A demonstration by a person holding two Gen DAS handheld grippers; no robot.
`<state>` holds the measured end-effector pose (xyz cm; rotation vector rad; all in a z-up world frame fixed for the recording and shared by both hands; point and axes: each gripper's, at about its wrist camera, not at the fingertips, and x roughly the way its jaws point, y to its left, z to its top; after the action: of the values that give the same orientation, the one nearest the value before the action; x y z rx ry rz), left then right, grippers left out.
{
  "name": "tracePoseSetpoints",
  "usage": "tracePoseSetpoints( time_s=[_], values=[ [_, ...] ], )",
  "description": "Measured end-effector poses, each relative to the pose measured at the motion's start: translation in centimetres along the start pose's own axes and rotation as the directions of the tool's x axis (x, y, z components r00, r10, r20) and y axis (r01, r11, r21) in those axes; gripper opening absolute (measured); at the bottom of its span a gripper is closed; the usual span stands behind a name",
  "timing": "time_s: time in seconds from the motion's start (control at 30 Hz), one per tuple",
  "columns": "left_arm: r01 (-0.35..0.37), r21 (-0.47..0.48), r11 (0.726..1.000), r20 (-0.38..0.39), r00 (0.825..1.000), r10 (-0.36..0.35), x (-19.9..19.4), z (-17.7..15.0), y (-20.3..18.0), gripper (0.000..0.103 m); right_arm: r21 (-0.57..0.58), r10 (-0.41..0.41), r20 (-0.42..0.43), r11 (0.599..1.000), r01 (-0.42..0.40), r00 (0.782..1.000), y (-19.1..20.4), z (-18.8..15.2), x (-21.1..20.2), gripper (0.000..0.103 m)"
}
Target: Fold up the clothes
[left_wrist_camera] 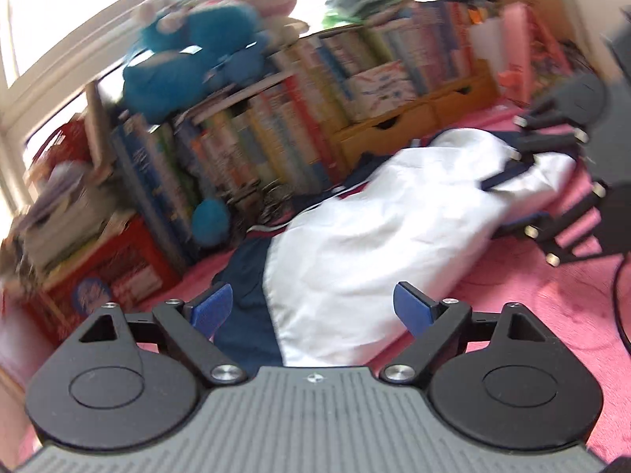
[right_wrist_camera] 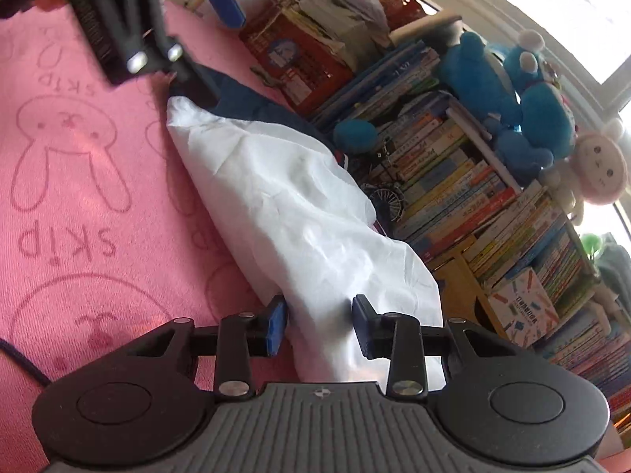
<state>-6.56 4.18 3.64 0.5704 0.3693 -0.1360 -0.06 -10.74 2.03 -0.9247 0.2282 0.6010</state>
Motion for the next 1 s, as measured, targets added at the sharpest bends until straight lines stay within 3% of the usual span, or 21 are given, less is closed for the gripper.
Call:
tracePoseSetpoints(
  time_s=[0.1, 0.2, 0.23, 0.27, 0.3, 0.43, 0.6, 0.67, 0.7, 0.77, 0.83, 0.87, 1.0],
  values=[
    [0.037, 0.254, 0.966, 0.047, 0.998, -0.05, 1.4, 0.5, -4.4, 0.092, 0.077, 0.014, 0.002, 0.997, -0.014, 1.0, -1.1, 0.2, -0.4, 0.037],
    [0.011, 0.387, 0.922, 0.056, 0.998, -0.035, 3.9, 0.7, -6.7, 0.088, 0.085, 0.021, 0.007, 0.996, -0.021, 1.0, -1.3, 0.0, -0.8, 0.038],
    [0.004, 0.375, 0.927, 0.051, 0.998, -0.025, 4.7, 1.1, -6.6, 0.084, 0.07, 0.018, 0.008, 0.997, -0.019, 1.0, -1.1, -0.2, -1.0, 0.039],
    [-0.003, 0.363, 0.932, 0.045, 0.999, -0.014, 5.4, 1.6, -6.5, 0.072, 0.04, 0.01, 0.006, 0.999, -0.01, 1.0, -0.8, -0.4, -1.2, 0.042],
    [-0.007, 0.343, 0.939, 0.039, 0.999, -0.007, 6.1, 2.0, -6.2, 0.069, -0.005, -0.003, 0.003, 1.0, 0.003, 1.0, -0.4, -0.7, -1.3, 0.047],
    [0.0, 0.178, 0.984, 0.055, 0.998, -0.01, 6.0, 4.1, -3.7, 0.069, -0.183, -0.059, -0.016, 0.982, 0.055, 0.998, 1.1, -1.9, -0.7, 0.059],
    [-0.026, 0.157, 0.987, 0.076, 0.997, 0.014, 5.2, 4.7, -2.3, 0.069, -0.251, -0.134, -0.039, 0.961, 0.12, 0.99, 0.3, -2.3, 1.9, 0.064],
    [-0.066, 0.255, 0.965, 0.067, 0.996, 0.05, 5.3, 3.7, -2.6, 0.072, -0.285, -0.194, -0.062, 0.944, 0.169, 0.979, -0.7, -3.0, 3.2, 0.064],
    [-0.109, 0.362, 0.926, 0.068, 0.994, 0.09, 5.7, 2.5, -3.0, 0.076, -0.301, -0.225, -0.077, 0.934, 0.192, 0.971, -1.4, -3.5, 3.7, 0.062],
    [-0.177, 0.546, 0.819, 0.076, 0.984, 0.162, 6.6, 0.2, -3.6, 0.076, -0.32, -0.268, -0.117, 0.922, 0.219, 0.956, -2.8, -4.9, 4.5, 0.06],
    [-0.175, 0.629, 0.758, 0.046, 0.981, 0.188, 7.7, -1.9, -3.3, 0.076, -0.336, -0.281, -0.157, 0.917, 0.216, 0.947, -3.6, -6.3, 5.0, 0.057],
    [-0.172, 0.653, 0.738, 0.033, 0.98, 0.198, 8.1, -2.6, -3.1, 0.069, -0.336, -0.282, -0.17, 0.917, 0.214, 0.944, -3.8, -6.9, 5.2, 0.053],
    [-0.161, 0.575, 0.802, 0.003, 0.981, 0.194, 9.1, -2.3, -1.5, 0.07, -0.31, -0.25, -0.197, 0.933, 0.181, 0.948, -3.6, -7.6, 6.2, 0.025]
  ],
)
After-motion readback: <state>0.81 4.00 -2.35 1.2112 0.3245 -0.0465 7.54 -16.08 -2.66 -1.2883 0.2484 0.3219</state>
